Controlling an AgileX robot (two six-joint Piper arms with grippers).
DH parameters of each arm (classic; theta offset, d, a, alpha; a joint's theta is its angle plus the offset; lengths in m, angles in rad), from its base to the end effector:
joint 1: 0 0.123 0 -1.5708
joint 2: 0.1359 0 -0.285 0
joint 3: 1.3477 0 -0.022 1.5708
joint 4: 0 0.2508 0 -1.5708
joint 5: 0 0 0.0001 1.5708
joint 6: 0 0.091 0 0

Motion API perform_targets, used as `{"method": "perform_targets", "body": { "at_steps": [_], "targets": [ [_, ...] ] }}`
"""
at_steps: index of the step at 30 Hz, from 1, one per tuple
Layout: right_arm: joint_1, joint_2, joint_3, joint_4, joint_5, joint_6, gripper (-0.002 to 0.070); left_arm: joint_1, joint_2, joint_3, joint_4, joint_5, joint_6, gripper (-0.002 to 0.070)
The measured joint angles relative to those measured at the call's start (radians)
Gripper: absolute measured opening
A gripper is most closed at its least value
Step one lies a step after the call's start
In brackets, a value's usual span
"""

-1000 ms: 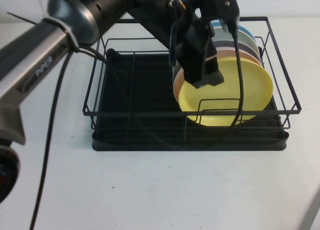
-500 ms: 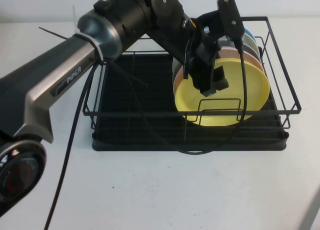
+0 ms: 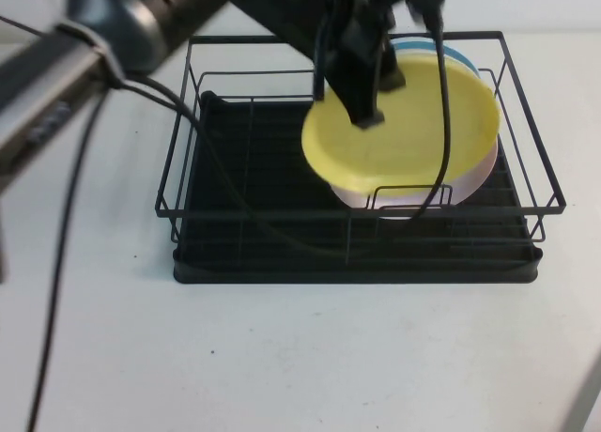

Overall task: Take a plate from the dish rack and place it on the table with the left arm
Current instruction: Grasp the plate from the shelf, then place the plate from the table

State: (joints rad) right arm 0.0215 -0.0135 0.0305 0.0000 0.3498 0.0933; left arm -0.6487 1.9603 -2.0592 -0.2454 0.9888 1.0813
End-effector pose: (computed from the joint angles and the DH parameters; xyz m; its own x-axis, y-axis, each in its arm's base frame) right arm 0.0532 0.0011 0.1721 -0.2767 0.0872 -0.9570 0.0043 0.9960 0.0895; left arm 0.3459 -0.2854 0.3743 0.2403 0.8134 -0.5298 0.8716 0.0595 0.4866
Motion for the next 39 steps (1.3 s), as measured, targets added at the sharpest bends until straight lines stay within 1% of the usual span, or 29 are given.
{"method": "perform_targets", "body": {
  "at_steps": [4, 6, 8, 10, 12, 15, 17, 19, 25, 28, 30, 33, 39],
  "targets": [
    [0.0, 0.0, 0.0, 0.0, 0.0, 0.0, -0.002, 0.0, -0.133, 0.0, 0.036, 0.031, -0.205, 0.0083],
    [0.0, 0.0, 0.0, 0.0, 0.0, 0.0, -0.002, 0.002, -0.197, 0.0, 0.059, 0.09, -0.332, 0.0083],
    [0.0, 0.0, 0.0, 0.0, 0.0, 0.0, -0.002, 0.017, -0.239, -0.002, 0.058, 0.182, -0.418, 0.0083],
    [0.0, 0.0, 0.0, 0.0, 0.0, 0.0, -0.002, 0.047, -0.266, 0.005, 0.021, 0.242, -0.501, 0.0083],
    [0.0, 0.0, 0.0, 0.0, 0.0, 0.0, -0.002, 0.096, -0.284, 0.051, -0.084, 0.258, -0.542, 0.0083],
    [0.0, 0.0, 0.0, 0.0, 0.0, 0.0, -0.002, 0.165, -0.293, 0.174, -0.289, 0.26, -0.52, 0.0083],
    [0.0, 0.0, 0.0, 0.0, 0.0, 0.0, -0.002, 0.176, -0.295, 0.273, -0.399, 0.258, -0.486, 0.0083],
    [0.0, 0.0, 0.0, 0.0, 0.0, 0.0, -0.0021, 0.176, -0.295, 0.38, -0.452, 0.254, -0.45, 0.0083],
    [0.0, 0.0, 0.0, 0.0, 0.0, 0.0, -0.002, 0.173, -0.295, 0.716, -0.485, 0.228, -0.331, 0.0083],
    [0.0, 0.0, 0.0, 0.0, 0.0, 0.0, -0.0021, 0.173, -0.295, 0.844, -0.501, 0.152, -0.253, 0.0083],
    [0.0, 0.0, 0.0, 0.0, 0.0, 0.0, -0.002, 0.173, -0.295, 0.915, -0.513, 0.057, -0.208, 0.0083],
    [0.0, 0.0, 0.0, 0.0, 0.0, 0.0, -0.002, 0.173, -0.283, 0.968, -0.521, -0.058, -0.174, 0.0083],
    [0.0, 0.0, 0.0, 0.0, 0.0, 0.0, -0.0021, 0.173, -0.224, 0.976, -0.573, -0.107, -0.123, 0.0082]
  ]
}}
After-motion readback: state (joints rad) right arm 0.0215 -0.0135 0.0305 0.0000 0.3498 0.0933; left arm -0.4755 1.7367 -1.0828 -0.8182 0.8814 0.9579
